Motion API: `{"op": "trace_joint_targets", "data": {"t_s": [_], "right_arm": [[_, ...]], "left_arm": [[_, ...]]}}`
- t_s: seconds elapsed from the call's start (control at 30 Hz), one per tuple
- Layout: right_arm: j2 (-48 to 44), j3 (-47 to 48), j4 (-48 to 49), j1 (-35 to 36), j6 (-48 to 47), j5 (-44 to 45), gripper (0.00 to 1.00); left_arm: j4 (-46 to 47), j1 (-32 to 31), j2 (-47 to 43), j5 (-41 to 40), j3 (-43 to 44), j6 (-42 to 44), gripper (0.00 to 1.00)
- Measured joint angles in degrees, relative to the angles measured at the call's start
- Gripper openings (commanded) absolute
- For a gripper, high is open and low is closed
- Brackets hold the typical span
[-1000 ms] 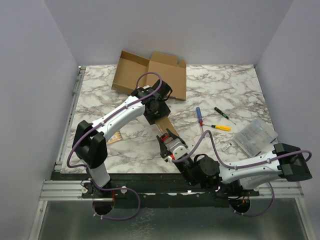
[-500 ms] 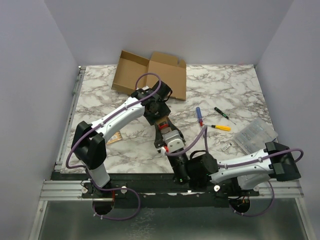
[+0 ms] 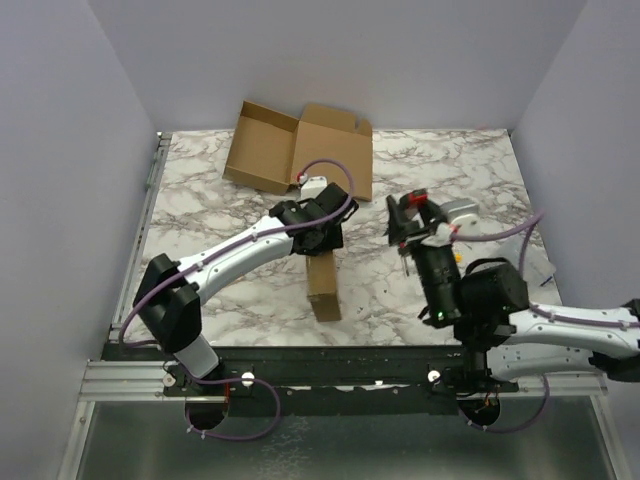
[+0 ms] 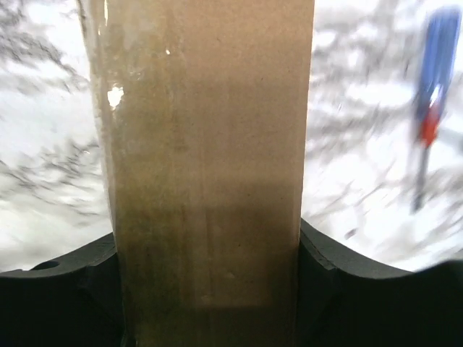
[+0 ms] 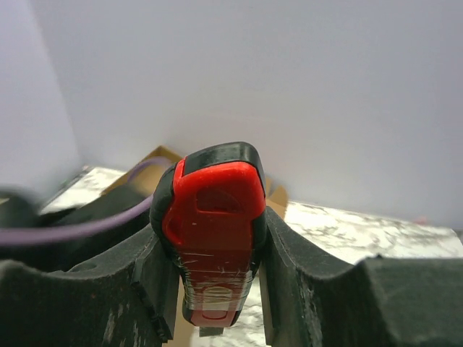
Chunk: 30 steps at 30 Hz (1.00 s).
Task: Unpack the express box
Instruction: Cut the express box at the center of the board.
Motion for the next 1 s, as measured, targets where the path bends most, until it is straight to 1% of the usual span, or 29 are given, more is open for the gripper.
{"op": "trace_joint_targets", "data": {"t_s": [0.03,0.07,0.1,0.2,0.27,0.3,0.33,0.43,0.47,0.5,0.53,0.57,0.63,0.67,0.7,0.73,0.83,0.9,1.0], "right_arm": [[-2.4,0.0,-4.9,-2.9,4.1,-0.6,0.00],[-4.5,0.0,-9.4,-5.9,7.9,-1.5,0.00],[-5.8,0.1,-13.4,-8.9,11.5,-2.1,0.00],[-6.8,1.5,-23.4,-16.9,21.5,-4.4,0.00],[-4.8,2.7,-29.4,-21.4,28.0,-6.4,0.00],[-3.7,3.0,-31.6,-23.1,30.6,-7.1,0.00],[-2.4,3.2,-33.5,-24.6,33.2,-8.1,0.00],[1.3,3.4,-38.3,-27.7,39.5,-10.7,0.00],[2.6,4.0,-40.0,-28.6,41.3,-11.4,0.00],[4.0,4.9,-41.4,-29.2,43.0,-12.0,0.00],[5.2,5.9,-42.5,-29.8,44.5,-12.3,0.00],[6.2,6.9,-43.4,-30.4,45.7,-12.9,0.00],[7.4,8.3,-44.6,-31.5,47.8,-13.7,0.00],[7.6,8.7,-45.1,-32.0,48.5,-14.2,0.00],[7.6,8.9,-45.2,-32.3,49.1,-14.7,0.00],[7.6,9.1,-45.2,-32.8,49.6,-15.1,0.00],[7.6,9.9,-45.5,-33.4,50.1,-15.6,0.00],[7.6,9.9,-45.7,-33.5,50.2,-16.0,0.00],[7.6,9.9,-46.4,-33.5,50.7,-16.9,0.00]], "left_arm": [[0.7,-0.7,-1.1,-0.6,-1.4,3.7,0.00],[1.9,-1.8,-3.4,-0.7,-4.3,9.9,0.00],[2.6,-2.3,-4.8,-0.6,-6.0,14.0,0.00],[3.7,-2.9,-10.3,-0.3,-11.2,26.0,0.00],[3.9,-2.9,-12.1,-0.3,-12.8,30.9,0.00],[3.9,-2.9,-12.5,-0.3,-13.2,32.6,0.02],[4.1,-2.9,-12.6,0.0,-13.2,33.5,0.03],[4.4,-2.9,-12.6,0.6,-13.2,32.5,0.05],[4.4,-2.9,-12.6,0.7,-13.2,31.4,0.09],[4.5,-2.8,-12.6,0.8,-13.2,29.7,0.17],[4.6,-2.8,-12.6,0.9,-13.2,27.8,0.28],[4.7,-2.7,-12.6,0.9,-13.2,25.1,0.40],[4.9,-2.7,-12.6,1.0,-13.2,19.3,0.68],[5.0,-2.7,-12.6,1.1,-13.2,16.8,0.87],[5.4,-2.7,-12.6,1.5,-13.2,13.6,0.97],[5.9,-2.7,-12.6,1.8,-13.3,11.4,0.99],[8.7,-2.7,-13.0,3.4,-14.3,5.0,0.99],[9.5,-2.7,-13.4,4.4,-14.4,2.9,0.99],[10.5,-2.6,-14.7,5.7,-14.4,2.0,0.99]]}}
